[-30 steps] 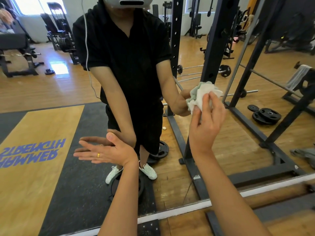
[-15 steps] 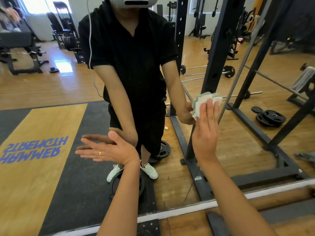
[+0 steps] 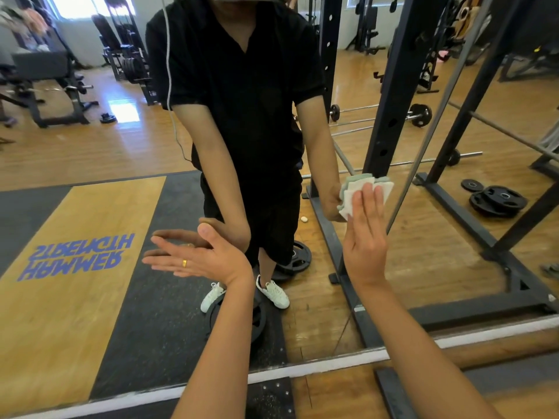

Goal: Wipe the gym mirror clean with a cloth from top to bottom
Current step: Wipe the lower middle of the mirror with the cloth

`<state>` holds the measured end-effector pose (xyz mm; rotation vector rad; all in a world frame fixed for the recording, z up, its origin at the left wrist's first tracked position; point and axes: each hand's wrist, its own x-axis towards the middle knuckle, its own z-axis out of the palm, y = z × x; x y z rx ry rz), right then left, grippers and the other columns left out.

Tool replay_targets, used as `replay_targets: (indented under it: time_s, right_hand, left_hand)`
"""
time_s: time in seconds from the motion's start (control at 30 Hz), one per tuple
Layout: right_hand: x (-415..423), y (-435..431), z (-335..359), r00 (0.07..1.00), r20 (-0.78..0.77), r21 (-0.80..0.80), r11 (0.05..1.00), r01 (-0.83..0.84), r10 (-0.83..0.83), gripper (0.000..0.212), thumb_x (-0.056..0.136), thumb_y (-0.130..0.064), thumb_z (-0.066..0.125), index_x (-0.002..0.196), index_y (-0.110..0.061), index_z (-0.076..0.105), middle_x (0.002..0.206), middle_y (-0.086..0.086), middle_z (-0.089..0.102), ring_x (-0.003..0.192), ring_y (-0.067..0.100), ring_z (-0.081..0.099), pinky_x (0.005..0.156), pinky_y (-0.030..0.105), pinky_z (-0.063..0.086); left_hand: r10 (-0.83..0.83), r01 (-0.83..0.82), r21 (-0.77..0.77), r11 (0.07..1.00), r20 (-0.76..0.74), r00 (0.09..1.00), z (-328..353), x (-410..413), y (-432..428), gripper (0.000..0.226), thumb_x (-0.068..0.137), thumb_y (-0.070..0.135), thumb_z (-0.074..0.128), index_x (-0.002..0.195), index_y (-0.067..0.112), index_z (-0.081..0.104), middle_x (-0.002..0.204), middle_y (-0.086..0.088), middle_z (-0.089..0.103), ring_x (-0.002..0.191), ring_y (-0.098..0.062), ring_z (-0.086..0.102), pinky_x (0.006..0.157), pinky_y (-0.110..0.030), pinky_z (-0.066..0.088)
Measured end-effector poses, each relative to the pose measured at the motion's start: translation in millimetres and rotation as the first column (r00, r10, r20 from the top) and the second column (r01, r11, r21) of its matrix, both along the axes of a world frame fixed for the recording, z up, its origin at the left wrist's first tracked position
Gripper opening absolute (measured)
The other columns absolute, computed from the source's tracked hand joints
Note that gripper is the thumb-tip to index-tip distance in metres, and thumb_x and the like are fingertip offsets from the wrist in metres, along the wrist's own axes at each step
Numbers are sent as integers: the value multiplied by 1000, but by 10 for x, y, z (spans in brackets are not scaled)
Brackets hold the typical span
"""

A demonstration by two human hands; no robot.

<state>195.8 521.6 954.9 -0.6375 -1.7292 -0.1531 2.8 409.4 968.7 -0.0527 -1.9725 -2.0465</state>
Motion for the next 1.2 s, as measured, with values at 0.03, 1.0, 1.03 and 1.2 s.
replay_targets:
  time_s: [0.03, 1.0, 1.03, 1.2]
  right_hand:
    - [-9, -8, 2, 1000, -10, -4, 1000, 1, -1, 56, 95, 15, 65, 146, 9, 44, 154, 25, 42, 152, 35, 28, 123, 49, 31]
    - [-957, -834, 31, 808, -540, -539, 834, -118, -235, 47, 109, -16, 50, 153, 0, 43, 163, 11, 34, 152, 30, 32, 121, 22, 32]
    - [-1053, -951, -21, 813, -535, -549, 826, -127, -231, 48, 109, -19, 49, 154, -2, 42, 163, 7, 32, 152, 29, 33, 119, 15, 30]
    - [-1084, -973, -75, 851, -500, -515, 845, -142, -161, 49, 106, -14, 56, 151, 0, 45, 161, 6, 33, 152, 25, 30, 119, 13, 27]
  left_hand:
    - [-28, 28, 9, 1000, 3, 1000, 14, 14, -38, 102, 90, 85, 30, 164, 16, 14, 169, -23, -12, 157, -39, -11, 122, -65, 0]
    - [-517, -369, -460, 808, -854, -67, 113, -1373, -806, 66, 96, 32, 63, 156, 15, 43, 168, -9, 26, 156, -26, 22, 126, -53, 3]
    - [-515, -368, -459, 809, -854, -68, 113, -1381, -810, 66, 95, 32, 63, 156, 14, 43, 168, -9, 26, 156, -26, 22, 126, -53, 4]
    - [-500, -366, -443, 818, -863, -71, 103, -1379, -808, 68, 94, 30, 64, 156, 15, 42, 168, -9, 27, 156, -26, 23, 125, -54, 6]
